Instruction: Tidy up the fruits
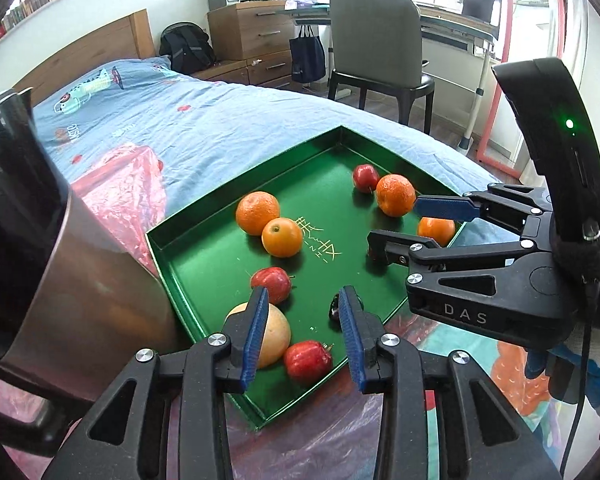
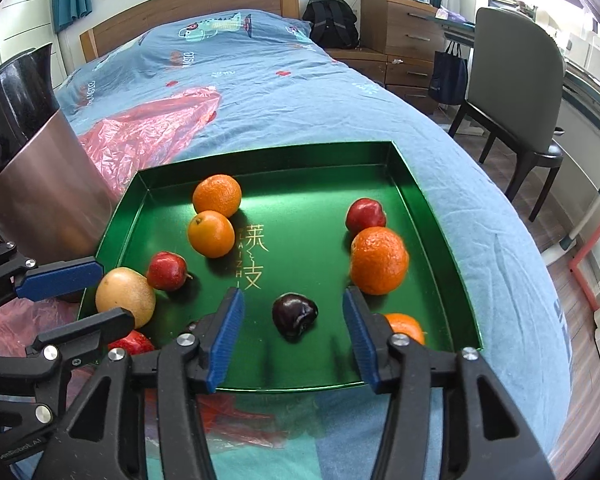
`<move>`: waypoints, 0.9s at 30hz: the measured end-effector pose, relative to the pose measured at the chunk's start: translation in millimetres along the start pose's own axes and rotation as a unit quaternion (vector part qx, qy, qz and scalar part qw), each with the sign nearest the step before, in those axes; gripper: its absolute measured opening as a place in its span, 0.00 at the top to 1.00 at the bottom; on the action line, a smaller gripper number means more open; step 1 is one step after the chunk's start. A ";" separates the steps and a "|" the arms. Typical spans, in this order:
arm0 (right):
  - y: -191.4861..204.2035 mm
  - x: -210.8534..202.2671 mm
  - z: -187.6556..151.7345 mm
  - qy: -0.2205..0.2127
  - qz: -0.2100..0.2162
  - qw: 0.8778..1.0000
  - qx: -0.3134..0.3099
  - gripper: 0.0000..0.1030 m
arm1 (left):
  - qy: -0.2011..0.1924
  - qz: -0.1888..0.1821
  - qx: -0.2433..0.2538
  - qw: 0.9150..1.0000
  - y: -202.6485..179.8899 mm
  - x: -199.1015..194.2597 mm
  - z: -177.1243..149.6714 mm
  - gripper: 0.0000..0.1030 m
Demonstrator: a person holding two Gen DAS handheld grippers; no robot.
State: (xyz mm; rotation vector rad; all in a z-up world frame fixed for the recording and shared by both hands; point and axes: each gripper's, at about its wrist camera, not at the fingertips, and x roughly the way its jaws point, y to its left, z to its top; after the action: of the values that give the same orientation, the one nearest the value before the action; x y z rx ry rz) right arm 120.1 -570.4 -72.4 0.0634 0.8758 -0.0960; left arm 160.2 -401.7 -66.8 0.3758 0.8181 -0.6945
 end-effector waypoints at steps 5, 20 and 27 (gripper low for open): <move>20.6 -27.1 -1.7 -0.014 0.002 1.000 -0.004 0.00 | -0.012 0.005 -0.016 1.000 14.0 -32.2 -14.5 0.62; 120.2 -82.0 -42.5 -0.012 0.044 0.998 -0.036 0.00 | -0.017 0.074 -0.098 0.992 68.6 -119.4 -98.1 0.48; 157.5 -96.4 -53.8 -0.015 0.057 0.997 -0.050 0.00 | -0.013 0.117 -0.138 0.983 95.2 -147.0 -139.6 0.44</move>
State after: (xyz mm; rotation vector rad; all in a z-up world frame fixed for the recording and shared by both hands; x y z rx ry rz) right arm 35.0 -403.2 -30.1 0.0173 0.8440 0.0534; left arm 80.1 -194.5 -38.2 0.2063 0.8165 -0.3603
